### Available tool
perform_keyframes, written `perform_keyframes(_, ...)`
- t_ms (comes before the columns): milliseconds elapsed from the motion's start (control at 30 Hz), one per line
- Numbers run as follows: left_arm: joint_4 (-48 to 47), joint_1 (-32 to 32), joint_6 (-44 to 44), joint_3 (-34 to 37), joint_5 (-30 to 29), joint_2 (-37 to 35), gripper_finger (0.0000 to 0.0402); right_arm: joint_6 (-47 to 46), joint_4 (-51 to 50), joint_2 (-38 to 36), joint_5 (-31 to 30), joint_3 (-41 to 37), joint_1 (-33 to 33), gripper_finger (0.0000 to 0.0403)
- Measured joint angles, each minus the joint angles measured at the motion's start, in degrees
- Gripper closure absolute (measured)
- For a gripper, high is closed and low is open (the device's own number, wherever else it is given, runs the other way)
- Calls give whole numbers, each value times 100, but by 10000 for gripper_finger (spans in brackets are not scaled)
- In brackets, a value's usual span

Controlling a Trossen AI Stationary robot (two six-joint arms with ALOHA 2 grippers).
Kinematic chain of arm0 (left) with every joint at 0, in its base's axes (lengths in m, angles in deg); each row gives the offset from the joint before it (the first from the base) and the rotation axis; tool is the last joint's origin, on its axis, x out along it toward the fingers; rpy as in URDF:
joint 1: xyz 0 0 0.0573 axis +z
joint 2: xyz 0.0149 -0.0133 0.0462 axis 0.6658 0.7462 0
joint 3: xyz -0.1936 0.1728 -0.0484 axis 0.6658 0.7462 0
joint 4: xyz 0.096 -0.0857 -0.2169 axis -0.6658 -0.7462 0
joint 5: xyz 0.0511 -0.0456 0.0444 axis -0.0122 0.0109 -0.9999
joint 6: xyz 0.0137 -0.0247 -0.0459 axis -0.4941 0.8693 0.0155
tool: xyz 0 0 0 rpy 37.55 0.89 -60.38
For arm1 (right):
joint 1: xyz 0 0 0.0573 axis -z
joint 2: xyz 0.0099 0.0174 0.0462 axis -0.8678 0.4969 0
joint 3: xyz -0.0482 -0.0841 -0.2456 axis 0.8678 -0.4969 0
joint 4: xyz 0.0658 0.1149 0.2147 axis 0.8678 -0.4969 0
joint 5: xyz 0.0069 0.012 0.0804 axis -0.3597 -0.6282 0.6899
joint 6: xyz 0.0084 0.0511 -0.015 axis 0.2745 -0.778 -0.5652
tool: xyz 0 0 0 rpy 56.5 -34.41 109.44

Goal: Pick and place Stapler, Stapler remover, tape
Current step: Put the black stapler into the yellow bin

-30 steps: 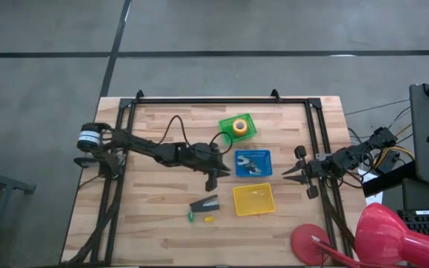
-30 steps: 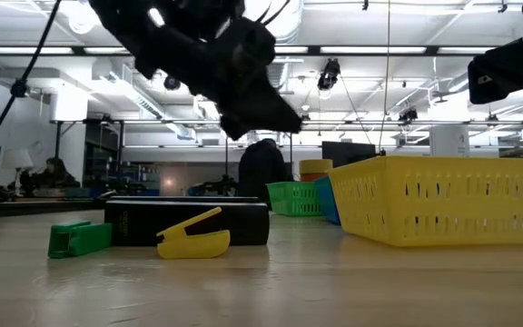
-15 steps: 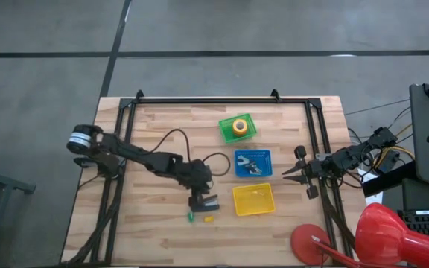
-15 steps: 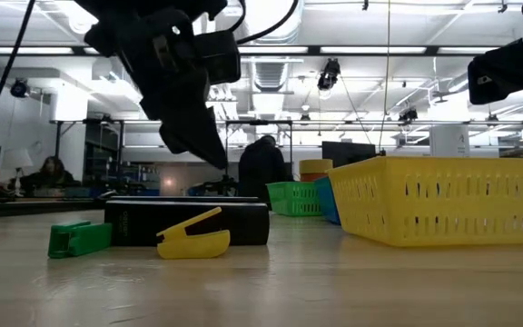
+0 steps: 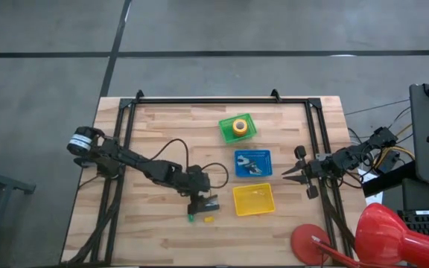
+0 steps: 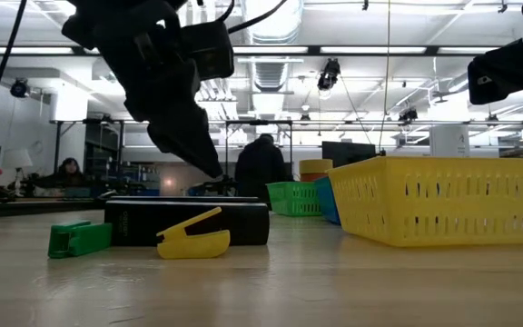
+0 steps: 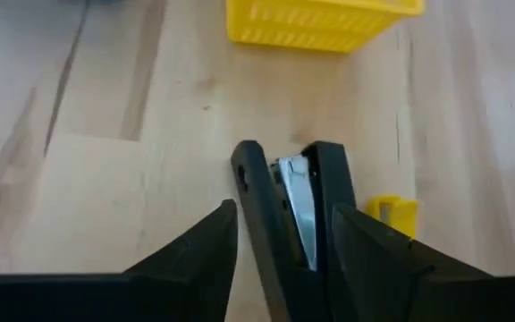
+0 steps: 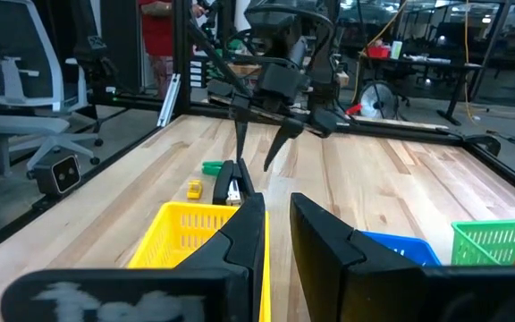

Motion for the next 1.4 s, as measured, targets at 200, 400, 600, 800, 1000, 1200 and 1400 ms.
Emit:
perform_keyframes(200,71,-87,88,4,-257,135,220,-10,0,-2,0,0,-1,351)
perform_keyframes(400,142,-102,130,-22,-259,447,223,-10,0,0,1,0,1,351)
perform_keyframes(600,138,-100,134,-26,-258,590,223,-4,2,1,0,0,1,351)
perform_keyframes(800,158,-100,-15,-24,-178,667,231,1,2,0,0,0,1,351)
perform_keyframes(1000,145,-100,-104,-22,-170,682,290,-3,1,0,0,0,1,351)
perform_keyframes(1200,167,-98,-475,-22,-221,680,368,-6,0,0,0,0,1,351)
perform_keyframes(1400,287,-100,-636,-16,-334,682,366,-9,0,0,0,0,1,351)
